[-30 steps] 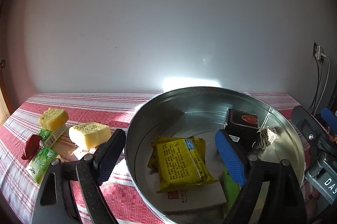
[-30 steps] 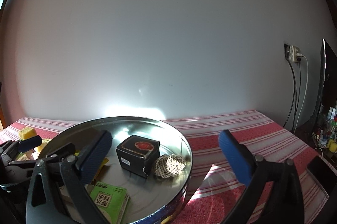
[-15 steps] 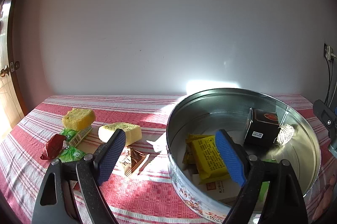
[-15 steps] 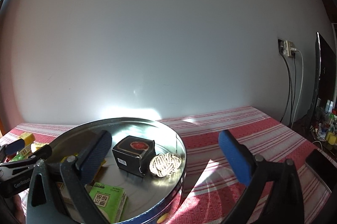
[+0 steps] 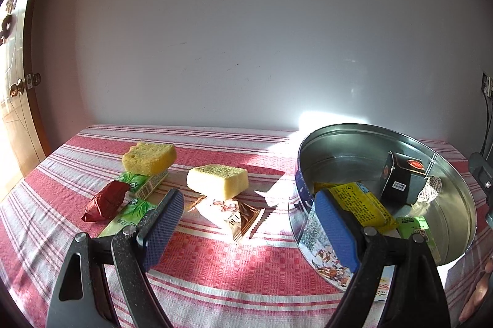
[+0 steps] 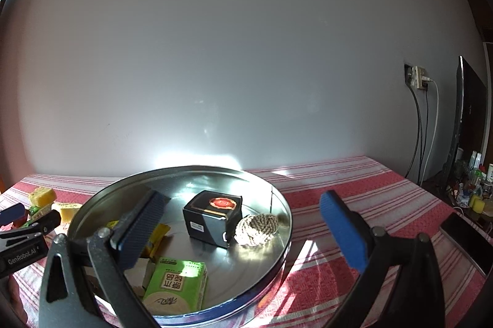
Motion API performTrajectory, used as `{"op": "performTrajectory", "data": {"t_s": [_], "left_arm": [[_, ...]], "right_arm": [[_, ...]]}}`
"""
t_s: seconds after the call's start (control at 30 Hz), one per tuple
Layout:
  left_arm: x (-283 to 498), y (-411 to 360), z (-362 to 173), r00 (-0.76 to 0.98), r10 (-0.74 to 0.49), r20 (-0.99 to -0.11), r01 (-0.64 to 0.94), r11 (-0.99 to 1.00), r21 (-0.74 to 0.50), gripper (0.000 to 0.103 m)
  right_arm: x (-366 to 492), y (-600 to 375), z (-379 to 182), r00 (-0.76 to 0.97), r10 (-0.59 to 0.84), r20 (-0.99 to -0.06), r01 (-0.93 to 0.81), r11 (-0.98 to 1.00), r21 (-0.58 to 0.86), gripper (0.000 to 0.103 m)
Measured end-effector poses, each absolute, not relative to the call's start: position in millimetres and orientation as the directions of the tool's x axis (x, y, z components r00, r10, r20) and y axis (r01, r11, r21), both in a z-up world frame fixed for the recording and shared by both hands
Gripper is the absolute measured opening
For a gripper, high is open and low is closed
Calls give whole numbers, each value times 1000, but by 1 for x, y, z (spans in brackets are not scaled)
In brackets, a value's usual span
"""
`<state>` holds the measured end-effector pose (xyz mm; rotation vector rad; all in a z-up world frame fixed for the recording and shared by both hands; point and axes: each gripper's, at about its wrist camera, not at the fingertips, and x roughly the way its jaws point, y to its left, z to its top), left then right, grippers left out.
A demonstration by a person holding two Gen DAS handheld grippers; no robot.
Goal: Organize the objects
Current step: 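Withdraw both grippers from the tin toward the remaining items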
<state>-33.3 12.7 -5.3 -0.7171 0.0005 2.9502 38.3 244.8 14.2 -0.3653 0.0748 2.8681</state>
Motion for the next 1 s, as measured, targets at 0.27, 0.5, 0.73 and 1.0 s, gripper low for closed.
{"op": "performTrajectory", "data": {"t_s": [0.27,0.5,0.73,1.0], "left_arm": [[-36,-18,-9,-873,66,-482,-65,-998,-19,88],[-42,-63,-13,-848,20,-529,-11,-1000,-20,88],[-52,-118,-16,-839,-64,-540,74,-997,3,88],[-65,-188,-20,-815,-142,-562,179,-984,-11,88]], "right_arm": [[40,214,14,-944,199,-265,-217,-975,42,103],[35,178,13,-951,132,-279,-152,-987,50,103],[22,131,6,-946,35,-321,-56,-997,54,103],[-1,68,-2,-917,-75,-392,56,-997,60,103]]}}
